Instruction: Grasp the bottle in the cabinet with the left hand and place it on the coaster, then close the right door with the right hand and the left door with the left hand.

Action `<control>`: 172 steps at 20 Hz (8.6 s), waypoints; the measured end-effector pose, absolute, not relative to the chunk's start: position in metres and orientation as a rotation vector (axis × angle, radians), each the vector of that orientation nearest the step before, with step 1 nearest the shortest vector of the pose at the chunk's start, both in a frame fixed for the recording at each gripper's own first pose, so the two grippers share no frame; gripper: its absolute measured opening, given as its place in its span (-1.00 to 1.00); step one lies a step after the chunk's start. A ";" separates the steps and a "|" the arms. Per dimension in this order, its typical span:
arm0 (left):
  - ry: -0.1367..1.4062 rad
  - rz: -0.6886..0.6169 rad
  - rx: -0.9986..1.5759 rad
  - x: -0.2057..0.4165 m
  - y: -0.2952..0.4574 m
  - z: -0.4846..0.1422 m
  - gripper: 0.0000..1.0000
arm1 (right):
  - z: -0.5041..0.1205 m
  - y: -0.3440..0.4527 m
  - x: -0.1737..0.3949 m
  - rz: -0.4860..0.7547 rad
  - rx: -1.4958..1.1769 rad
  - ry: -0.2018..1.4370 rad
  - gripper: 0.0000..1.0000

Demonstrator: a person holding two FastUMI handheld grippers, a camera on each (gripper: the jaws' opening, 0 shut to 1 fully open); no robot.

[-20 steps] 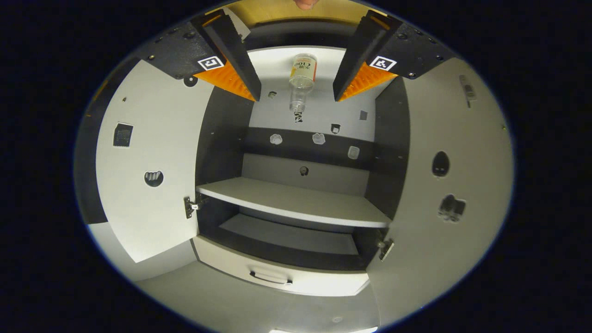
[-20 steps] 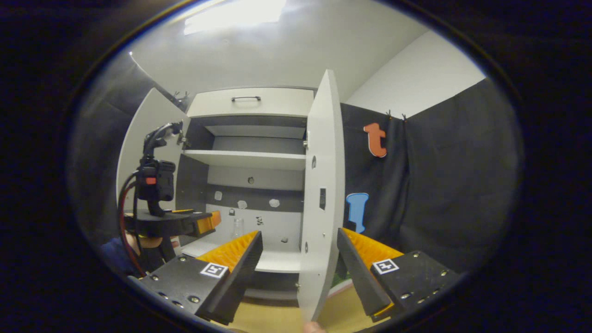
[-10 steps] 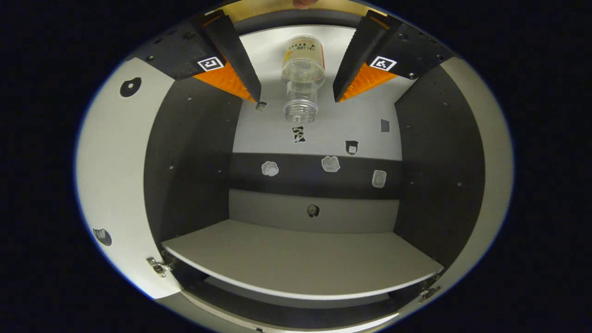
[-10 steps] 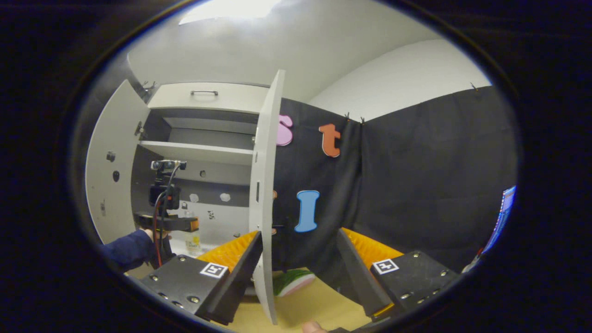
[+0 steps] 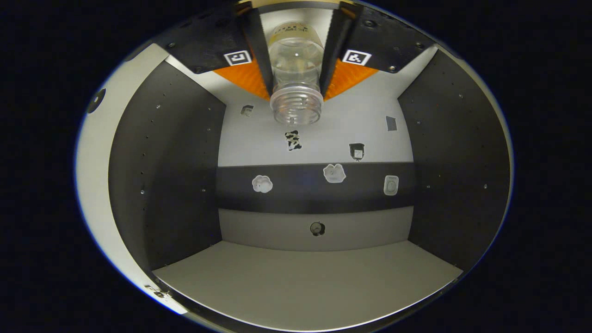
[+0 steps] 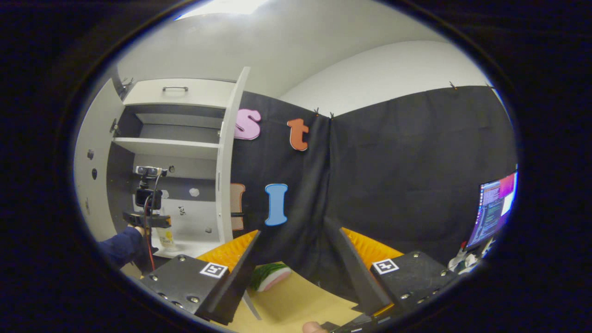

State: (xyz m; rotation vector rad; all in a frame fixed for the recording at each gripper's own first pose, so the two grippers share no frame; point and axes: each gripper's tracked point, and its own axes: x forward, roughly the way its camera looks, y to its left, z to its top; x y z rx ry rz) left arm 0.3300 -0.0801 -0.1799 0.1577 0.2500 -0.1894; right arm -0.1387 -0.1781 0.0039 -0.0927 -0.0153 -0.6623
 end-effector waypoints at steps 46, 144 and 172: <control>0.609 -0.318 0.095 -0.028 -0.030 -0.397 -0.07 | 0.027 -0.206 -0.127 -0.492 -0.056 -0.072 0.95; 0.200 0.117 0.012 -0.023 0.095 -0.154 0.93 | -0.068 -0.157 -0.020 -0.244 -0.073 0.095 0.84; 0.178 0.394 0.003 -0.048 0.255 -0.135 0.93 | -0.070 0.063 0.048 0.119 -0.027 0.076 0.94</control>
